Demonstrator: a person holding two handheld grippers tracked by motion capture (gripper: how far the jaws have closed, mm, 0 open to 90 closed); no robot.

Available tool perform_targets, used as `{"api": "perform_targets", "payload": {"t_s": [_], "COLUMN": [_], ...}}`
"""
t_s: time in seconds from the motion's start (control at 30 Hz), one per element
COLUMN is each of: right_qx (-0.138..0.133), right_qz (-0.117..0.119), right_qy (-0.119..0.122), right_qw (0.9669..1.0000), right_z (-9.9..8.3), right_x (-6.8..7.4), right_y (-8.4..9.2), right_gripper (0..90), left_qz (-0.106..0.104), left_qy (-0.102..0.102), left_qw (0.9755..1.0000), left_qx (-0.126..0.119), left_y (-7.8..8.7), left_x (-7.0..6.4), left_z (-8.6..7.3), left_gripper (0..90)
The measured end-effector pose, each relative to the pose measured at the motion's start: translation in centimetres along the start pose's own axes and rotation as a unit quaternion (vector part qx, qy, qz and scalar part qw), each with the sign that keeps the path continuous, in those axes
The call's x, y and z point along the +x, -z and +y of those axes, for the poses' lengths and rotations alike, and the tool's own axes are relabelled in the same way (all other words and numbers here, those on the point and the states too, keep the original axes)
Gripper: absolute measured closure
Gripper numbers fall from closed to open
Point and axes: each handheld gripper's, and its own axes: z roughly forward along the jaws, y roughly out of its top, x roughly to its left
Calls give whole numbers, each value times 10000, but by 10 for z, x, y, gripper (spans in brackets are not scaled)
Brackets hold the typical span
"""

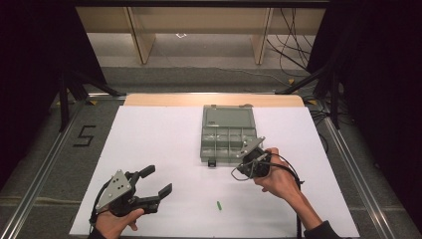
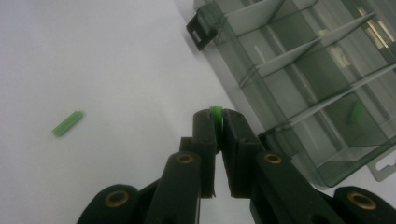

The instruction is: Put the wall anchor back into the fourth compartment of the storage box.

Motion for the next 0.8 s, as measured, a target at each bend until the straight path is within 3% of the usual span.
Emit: {"api": "perform_targets", "payload": {"t_s": [0.8], "right_qx": [-268], "right_qz": [-369], "right_qy": [-356], "right_qw": [9983], "right_z": [14], "right_x": [-49], "right_y": [7], "right_gripper": [842], "left_qz": [7], "left_qy": [-24], "left_qw": [10000], "left_qx": [19], "left_y": [0], "left_x": [1], "left_z": [0], "left_gripper": [187]}}
